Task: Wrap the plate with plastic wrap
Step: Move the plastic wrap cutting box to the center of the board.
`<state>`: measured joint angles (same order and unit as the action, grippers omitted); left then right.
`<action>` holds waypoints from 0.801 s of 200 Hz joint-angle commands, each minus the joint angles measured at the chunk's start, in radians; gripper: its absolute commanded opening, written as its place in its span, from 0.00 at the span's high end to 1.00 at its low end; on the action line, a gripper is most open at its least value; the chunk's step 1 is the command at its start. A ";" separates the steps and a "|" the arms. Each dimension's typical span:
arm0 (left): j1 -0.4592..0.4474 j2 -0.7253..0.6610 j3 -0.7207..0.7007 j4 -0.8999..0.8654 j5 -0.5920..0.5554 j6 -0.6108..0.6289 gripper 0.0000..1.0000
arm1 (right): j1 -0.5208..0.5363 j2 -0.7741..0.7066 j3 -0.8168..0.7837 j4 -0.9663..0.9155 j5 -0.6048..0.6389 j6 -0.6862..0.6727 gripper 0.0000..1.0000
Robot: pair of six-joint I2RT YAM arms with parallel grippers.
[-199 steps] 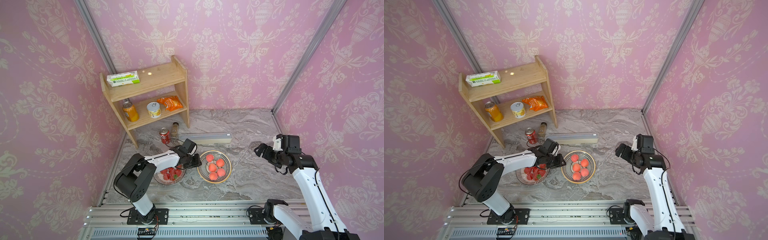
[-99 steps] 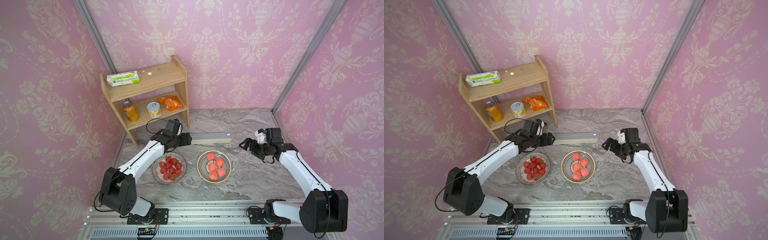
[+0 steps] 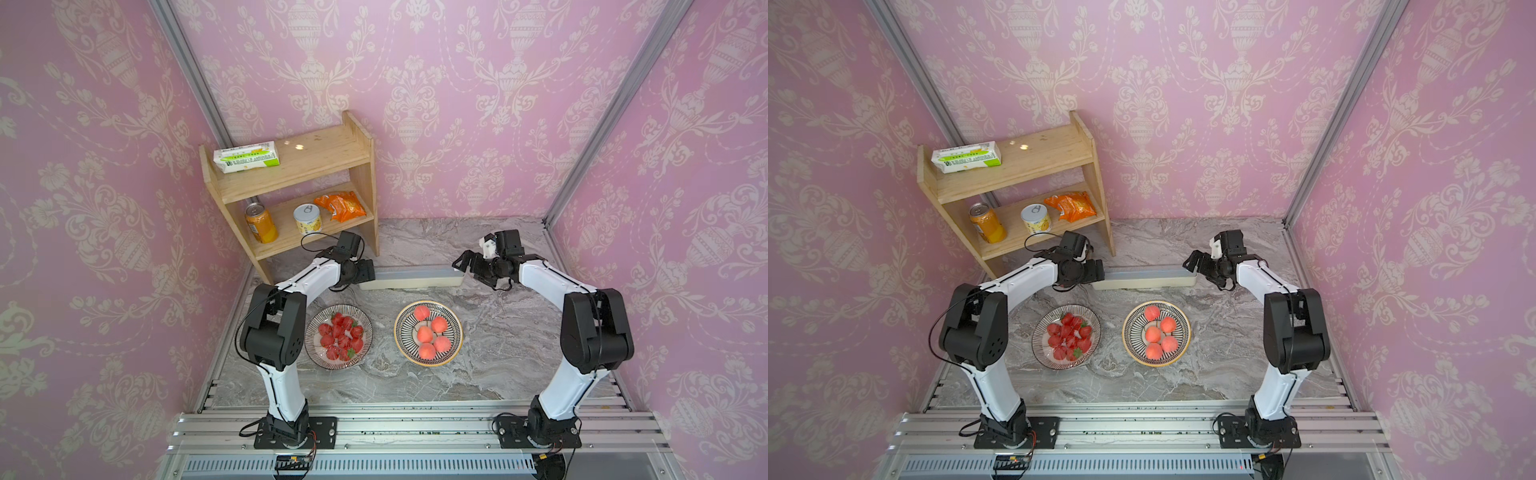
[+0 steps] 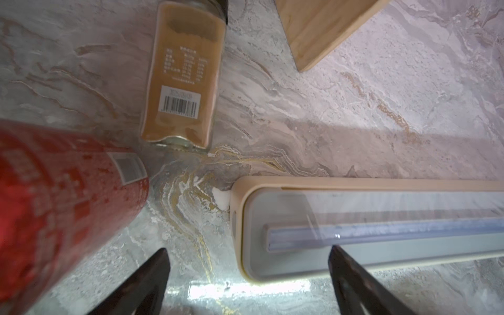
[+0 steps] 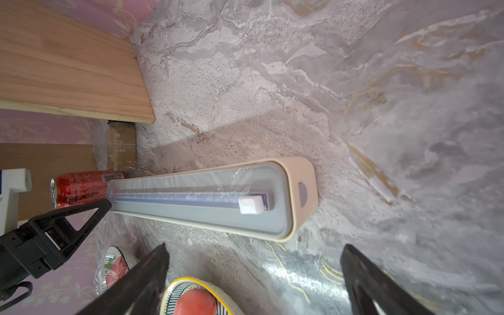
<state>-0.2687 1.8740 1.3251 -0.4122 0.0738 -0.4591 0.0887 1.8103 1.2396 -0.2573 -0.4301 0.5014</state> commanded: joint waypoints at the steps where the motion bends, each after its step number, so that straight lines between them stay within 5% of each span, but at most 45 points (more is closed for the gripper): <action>1: 0.013 0.037 0.044 0.052 0.098 -0.032 0.08 | 0.003 0.065 0.066 0.041 -0.013 0.015 0.00; 58: 0.016 0.111 0.084 0.121 0.272 -0.069 0.11 | 0.026 0.140 0.091 0.085 -0.121 0.068 0.06; 160: -0.031 -0.004 -0.063 0.192 0.395 -0.095 0.13 | 0.030 -0.079 -0.143 0.107 -0.182 0.085 0.06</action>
<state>-0.2432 1.9419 1.3045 -0.2485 0.3420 -0.5179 0.0978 1.8099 1.1503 -0.1661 -0.5117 0.5770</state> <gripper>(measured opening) 0.868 0.932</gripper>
